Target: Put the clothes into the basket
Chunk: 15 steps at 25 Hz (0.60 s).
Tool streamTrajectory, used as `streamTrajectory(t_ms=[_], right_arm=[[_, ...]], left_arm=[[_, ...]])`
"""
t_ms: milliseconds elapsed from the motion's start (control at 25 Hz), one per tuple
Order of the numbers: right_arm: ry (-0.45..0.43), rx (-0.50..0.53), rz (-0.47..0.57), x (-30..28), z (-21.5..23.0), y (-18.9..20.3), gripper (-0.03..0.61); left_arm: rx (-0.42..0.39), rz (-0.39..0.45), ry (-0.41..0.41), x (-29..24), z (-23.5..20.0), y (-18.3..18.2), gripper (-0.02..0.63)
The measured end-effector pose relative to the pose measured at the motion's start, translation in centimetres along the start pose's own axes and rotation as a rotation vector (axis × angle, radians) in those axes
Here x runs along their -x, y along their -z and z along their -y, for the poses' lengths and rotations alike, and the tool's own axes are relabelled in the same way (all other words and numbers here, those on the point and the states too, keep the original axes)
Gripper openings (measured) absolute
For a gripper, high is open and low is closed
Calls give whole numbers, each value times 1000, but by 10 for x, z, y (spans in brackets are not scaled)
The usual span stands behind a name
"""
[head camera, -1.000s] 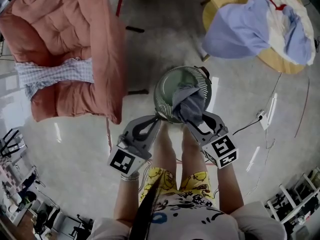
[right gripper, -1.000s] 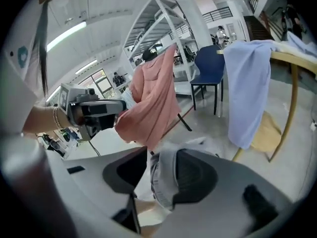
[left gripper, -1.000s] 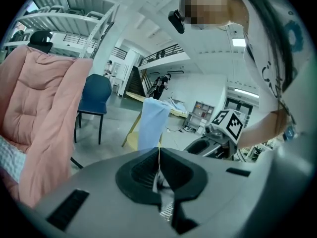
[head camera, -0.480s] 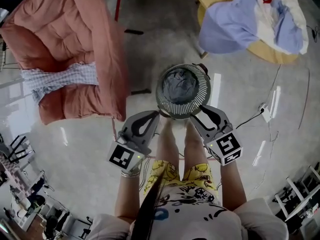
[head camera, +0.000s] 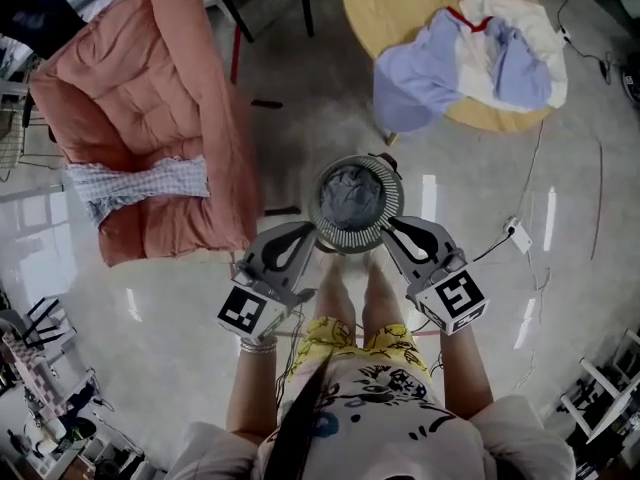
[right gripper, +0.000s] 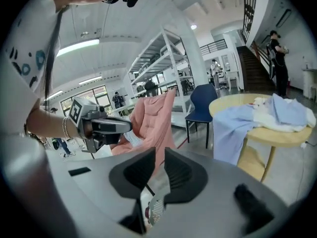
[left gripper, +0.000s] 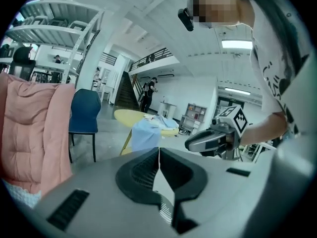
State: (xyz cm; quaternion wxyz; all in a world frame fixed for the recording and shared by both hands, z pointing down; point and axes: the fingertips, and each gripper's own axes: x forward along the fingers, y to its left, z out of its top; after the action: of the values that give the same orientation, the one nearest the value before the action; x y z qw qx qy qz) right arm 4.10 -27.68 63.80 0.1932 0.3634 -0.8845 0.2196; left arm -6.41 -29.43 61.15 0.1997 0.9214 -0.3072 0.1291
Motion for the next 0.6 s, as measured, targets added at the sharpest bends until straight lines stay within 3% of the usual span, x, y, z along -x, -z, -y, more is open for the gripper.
streamTrajectory(t_ms=[200,600], right_arm=[[-14,-4,59,33,-8,-47,49],[-48,93,139,86,-36,-123,32]], left_arm=[[-32,5,17,9,21,-39,17],[-106,78,52,29,55,-119,17]])
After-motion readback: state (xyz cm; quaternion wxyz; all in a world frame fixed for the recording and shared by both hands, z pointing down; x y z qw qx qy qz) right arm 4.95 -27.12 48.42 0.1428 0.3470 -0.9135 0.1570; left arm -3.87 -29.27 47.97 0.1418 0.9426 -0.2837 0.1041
